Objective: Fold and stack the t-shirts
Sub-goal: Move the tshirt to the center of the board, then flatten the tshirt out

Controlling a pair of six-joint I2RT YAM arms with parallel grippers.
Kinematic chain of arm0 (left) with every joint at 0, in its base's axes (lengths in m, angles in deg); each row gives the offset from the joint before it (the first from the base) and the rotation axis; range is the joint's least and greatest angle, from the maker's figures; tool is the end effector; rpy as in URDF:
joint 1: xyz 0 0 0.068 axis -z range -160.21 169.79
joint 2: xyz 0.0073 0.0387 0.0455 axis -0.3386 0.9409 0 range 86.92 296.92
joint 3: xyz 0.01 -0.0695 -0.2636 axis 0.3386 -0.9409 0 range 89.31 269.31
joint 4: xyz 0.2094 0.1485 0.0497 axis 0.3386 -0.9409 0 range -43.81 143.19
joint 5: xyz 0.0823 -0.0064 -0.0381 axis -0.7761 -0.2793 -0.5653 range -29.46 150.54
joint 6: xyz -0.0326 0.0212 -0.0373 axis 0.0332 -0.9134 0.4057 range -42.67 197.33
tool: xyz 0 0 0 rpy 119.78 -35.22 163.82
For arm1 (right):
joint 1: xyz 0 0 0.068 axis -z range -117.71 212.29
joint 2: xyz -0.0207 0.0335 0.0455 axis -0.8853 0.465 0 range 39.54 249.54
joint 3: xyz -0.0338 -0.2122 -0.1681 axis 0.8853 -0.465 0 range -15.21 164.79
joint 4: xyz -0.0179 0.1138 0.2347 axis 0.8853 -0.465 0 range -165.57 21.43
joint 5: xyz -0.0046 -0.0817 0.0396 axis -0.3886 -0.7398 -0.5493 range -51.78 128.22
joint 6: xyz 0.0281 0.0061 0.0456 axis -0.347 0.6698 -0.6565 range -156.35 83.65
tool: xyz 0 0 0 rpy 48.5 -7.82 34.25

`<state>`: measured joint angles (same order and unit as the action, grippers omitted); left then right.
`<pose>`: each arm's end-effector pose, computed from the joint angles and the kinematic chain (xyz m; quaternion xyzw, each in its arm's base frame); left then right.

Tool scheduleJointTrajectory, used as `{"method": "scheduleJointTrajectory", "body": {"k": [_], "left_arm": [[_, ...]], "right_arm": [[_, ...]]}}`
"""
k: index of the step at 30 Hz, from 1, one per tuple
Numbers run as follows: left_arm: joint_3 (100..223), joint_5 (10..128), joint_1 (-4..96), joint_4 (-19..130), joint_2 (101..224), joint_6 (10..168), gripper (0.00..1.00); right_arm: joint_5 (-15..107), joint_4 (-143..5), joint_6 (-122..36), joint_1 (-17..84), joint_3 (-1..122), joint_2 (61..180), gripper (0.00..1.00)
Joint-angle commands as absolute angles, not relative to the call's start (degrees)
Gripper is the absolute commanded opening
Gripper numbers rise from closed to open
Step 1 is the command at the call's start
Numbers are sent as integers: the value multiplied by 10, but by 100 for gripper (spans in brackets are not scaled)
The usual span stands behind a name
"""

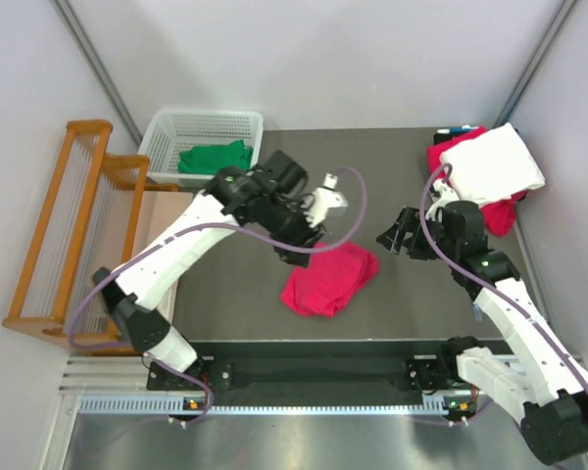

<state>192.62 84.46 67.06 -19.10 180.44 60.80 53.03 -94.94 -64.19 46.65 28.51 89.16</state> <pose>0.2043 -0.2423 0.3833 0.5440 0.7807 -0.2558 0.1709 0.1810 0.0601 0.2912 0.0304 0.8701 0.2822 0.4029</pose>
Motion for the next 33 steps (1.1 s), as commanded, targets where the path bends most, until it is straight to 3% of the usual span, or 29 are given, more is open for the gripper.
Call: {"method": "scheduleJointTrajectory", "body": {"k": [1, 6, 9, 13, 20, 27, 33], "left_arm": [[1884, 930, 586, -210, 1718, 584, 42], [1800, 943, 502, -149, 1654, 613, 60], [1730, 916, 473, -48, 1648, 681, 63], [1701, 962, 471, -15, 1694, 716, 65], [1703, 911, 479, 30, 1776, 770, 65], [1718, 884, 515, 62, 1844, 787, 62], [1770, 877, 555, 37, 1932, 790, 63]], "right_arm": [[530, -925, -625, 459, 321, 908, 80], [518, -921, -621, 459, 315, 927, 82], [505, -918, -615, 460, 307, 945, 83], [487, -905, -604, 460, 308, 977, 81], [496, -847, -621, 466, 288, 1049, 73], [510, -811, -633, 469, 285, 1123, 57], [521, -809, -638, 470, 287, 1152, 55]]}}
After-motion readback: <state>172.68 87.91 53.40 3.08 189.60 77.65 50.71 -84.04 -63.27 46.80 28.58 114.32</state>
